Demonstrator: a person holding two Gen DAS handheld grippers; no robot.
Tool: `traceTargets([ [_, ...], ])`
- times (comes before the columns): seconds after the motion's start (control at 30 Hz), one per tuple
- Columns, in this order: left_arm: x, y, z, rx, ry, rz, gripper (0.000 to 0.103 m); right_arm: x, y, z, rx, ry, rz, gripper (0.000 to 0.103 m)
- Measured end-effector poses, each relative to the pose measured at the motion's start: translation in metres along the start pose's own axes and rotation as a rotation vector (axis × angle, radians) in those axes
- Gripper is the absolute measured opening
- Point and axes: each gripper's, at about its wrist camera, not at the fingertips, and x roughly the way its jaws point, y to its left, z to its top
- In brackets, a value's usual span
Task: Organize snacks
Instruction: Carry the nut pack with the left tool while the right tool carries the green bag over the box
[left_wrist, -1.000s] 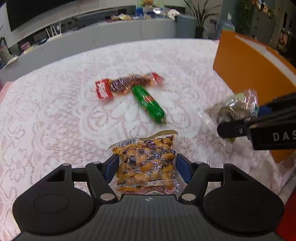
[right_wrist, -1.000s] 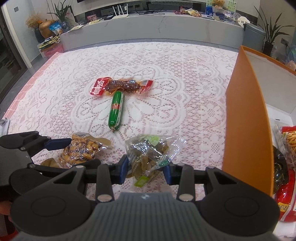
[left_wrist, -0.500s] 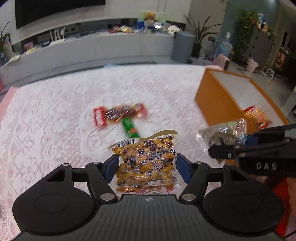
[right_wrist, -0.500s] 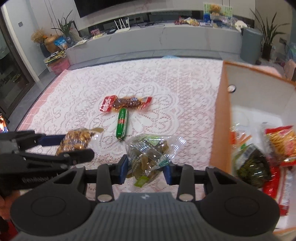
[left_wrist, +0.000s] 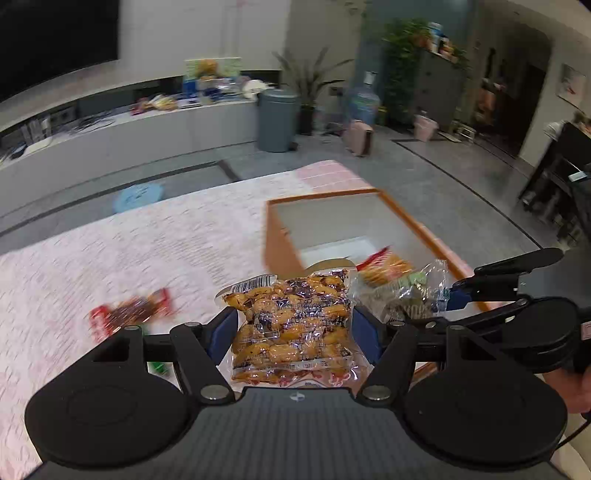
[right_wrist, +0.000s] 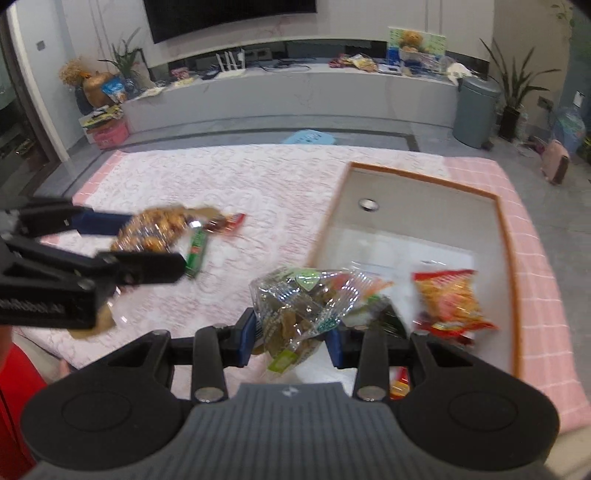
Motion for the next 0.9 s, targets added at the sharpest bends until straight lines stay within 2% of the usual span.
traceTargets([
  [0.17,0.029,-0.038,0.020,0.076,0.040,-0.085,0.077,-0.007,-0.033,-0.010,-0.038,0.055,-0.081,0.038],
  [0.37,0.075,-0.076,0.029,0.200,0.121,-0.152,0.077,0.004,-0.066,-0.021,-0.050,0.139,-0.112,0.038],
  [0.47,0.095,-0.086,0.028,0.239,0.162,-0.159,0.077,0.018,-0.075,-0.021,-0.052,0.184,-0.104,0.037],
  [0.8,0.139,-0.087,0.017,0.265,0.275,-0.182,0.077,0.055,-0.091,-0.028,-0.102,0.272,-0.063,0.038],
  [0.9,0.147,-0.088,0.015,0.273,0.294,-0.168,0.077,0.062,-0.093,-0.030,-0.104,0.293,-0.050,0.038],
])
